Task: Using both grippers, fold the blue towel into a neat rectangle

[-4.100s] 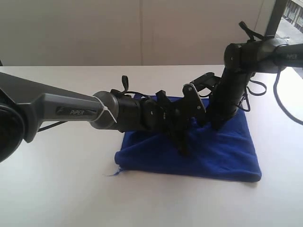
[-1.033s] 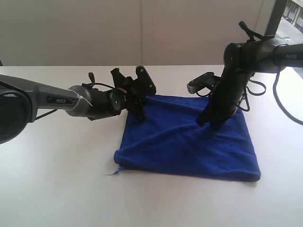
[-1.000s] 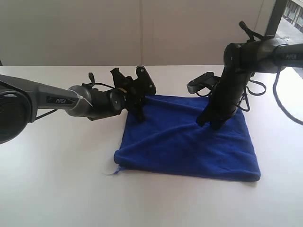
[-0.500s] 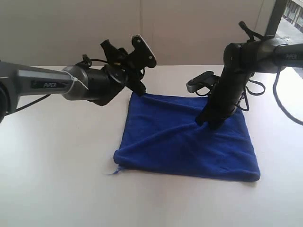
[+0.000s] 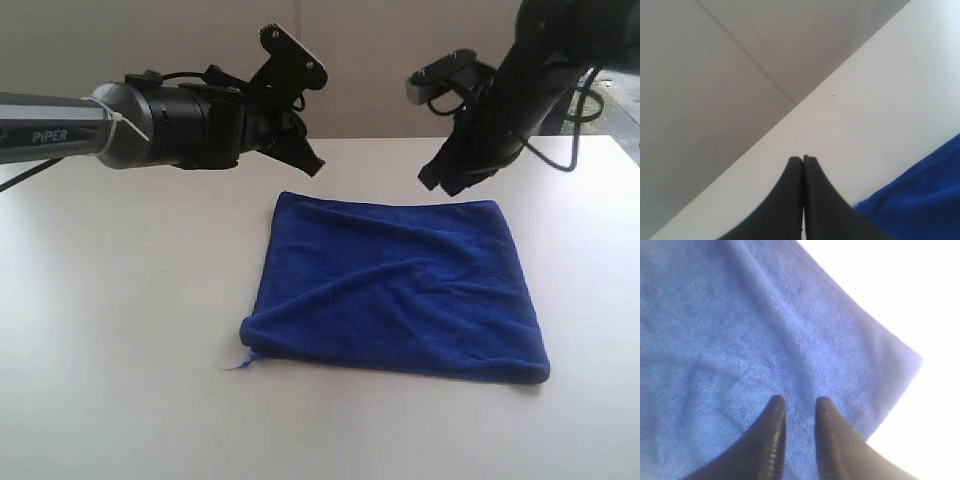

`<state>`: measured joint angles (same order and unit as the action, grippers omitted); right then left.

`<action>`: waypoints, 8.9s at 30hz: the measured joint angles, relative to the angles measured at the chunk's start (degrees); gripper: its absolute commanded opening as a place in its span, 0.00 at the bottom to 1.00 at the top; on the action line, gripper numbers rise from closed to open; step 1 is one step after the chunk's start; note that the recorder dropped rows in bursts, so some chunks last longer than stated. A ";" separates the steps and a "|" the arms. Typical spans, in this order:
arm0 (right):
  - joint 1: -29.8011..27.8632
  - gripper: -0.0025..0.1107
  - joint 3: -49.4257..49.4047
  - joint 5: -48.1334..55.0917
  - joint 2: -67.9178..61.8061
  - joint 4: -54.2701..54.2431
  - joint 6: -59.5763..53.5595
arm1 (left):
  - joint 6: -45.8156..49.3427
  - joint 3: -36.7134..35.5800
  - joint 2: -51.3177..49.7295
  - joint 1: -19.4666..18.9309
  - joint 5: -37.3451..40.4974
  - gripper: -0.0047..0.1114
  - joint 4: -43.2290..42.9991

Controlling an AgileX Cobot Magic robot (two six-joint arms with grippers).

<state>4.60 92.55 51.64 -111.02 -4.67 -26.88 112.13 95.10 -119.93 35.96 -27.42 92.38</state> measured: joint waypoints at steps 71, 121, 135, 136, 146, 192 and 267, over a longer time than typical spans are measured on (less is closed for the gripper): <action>23.97 0.02 -17.16 -26.01 -7.91 -3.57 0.40 | -25.08 13.48 -17.56 -15.84 62.10 0.04 -29.92; 26.01 0.02 -16.71 -16.05 -7.15 -4.67 -1.14 | -32.65 14.06 -19.03 -15.25 56.93 0.04 -41.30; 28.97 0.02 -16.71 -15.58 -6.62 3.68 2.98 | -32.65 14.06 -19.03 -15.25 56.88 0.04 -41.39; 29.07 0.02 -16.71 -15.96 -6.46 4.98 3.88 | -32.65 14.06 -19.03 -15.25 56.88 0.04 -41.39; 29.11 0.02 -17.12 -19.16 -1.49 4.67 5.20 | -32.65 14.06 -19.03 -15.25 56.88 0.04 -41.39; 35.39 0.02 -17.12 -20.71 -6.44 12.93 8.81 | -32.65 14.06 -19.03 -15.25 56.88 0.04 -41.39; -4.04 0.02 16.23 -6.17 -18.95 -8.80 -10.16 | -46.12 13.88 -12.78 2.26 66.44 0.04 -58.63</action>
<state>0.55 108.78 45.47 -129.97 -13.47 -37.05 66.02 108.98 -132.71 38.22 39.02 33.75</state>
